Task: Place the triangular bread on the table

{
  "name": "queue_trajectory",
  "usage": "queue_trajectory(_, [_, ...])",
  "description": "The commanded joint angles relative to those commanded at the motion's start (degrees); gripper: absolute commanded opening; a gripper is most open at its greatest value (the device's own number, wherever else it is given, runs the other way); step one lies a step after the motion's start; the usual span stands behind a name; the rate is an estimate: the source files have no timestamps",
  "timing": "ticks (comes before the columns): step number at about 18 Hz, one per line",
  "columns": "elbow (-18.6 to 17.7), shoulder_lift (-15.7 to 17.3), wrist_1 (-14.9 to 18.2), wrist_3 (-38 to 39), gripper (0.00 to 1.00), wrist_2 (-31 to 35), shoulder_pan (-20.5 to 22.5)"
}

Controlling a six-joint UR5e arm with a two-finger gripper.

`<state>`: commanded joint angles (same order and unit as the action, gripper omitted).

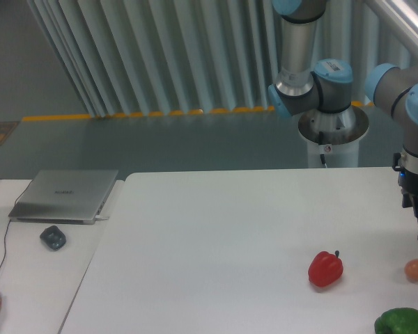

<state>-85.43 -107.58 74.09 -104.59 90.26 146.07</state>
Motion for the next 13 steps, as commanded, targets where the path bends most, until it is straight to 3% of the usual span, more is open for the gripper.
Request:
queue_trajectory(7, [-0.26,0.09,0.09,0.09,1.00,0.35,-0.35])
queue_trajectory(13, [-1.49,1.49,-0.79,2.46,1.00,0.09,1.84])
